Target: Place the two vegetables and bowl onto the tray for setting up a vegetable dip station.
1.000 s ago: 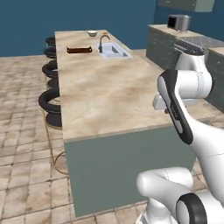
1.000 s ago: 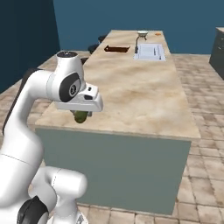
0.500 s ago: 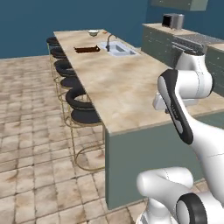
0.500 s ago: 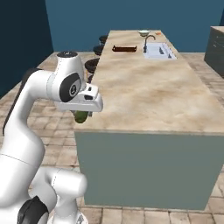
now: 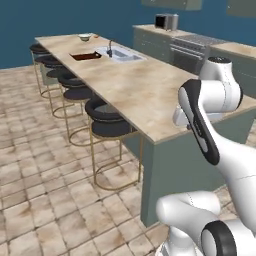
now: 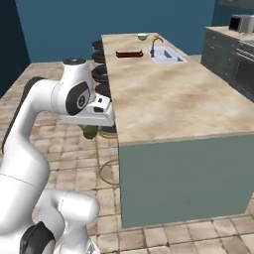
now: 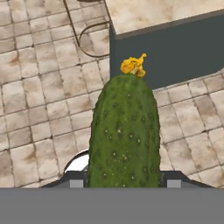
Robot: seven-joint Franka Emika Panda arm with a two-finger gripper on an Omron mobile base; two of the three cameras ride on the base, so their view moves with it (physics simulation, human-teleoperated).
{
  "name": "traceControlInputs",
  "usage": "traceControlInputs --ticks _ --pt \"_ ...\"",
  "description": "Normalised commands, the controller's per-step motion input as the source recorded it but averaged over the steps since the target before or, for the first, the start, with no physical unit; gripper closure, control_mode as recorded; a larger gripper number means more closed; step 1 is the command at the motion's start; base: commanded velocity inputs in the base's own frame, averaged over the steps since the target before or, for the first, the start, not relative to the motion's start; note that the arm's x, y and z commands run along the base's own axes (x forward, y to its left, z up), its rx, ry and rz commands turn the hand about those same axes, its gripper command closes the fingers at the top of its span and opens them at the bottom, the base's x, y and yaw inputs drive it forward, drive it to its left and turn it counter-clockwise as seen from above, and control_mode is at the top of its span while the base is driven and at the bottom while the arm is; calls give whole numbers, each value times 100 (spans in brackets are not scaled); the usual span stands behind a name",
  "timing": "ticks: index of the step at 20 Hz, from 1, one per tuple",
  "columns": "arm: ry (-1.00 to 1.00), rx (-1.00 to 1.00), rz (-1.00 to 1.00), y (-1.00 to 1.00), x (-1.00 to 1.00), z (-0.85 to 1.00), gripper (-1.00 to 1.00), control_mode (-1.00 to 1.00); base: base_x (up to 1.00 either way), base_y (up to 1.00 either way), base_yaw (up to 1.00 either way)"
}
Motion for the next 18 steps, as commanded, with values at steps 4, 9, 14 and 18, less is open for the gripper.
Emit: traceControlInputs --ticks 4,9,14,18 --pt "0 0 0 0 0 0 100 100 0 88 -46" --pt "0 0 0 0 0 0 100 100 0 95 -50" --pt "0 0 0 0 0 0 100 100 1 99 -50" --pt "0 0 0 0 0 0 100 100 5 100 -51"
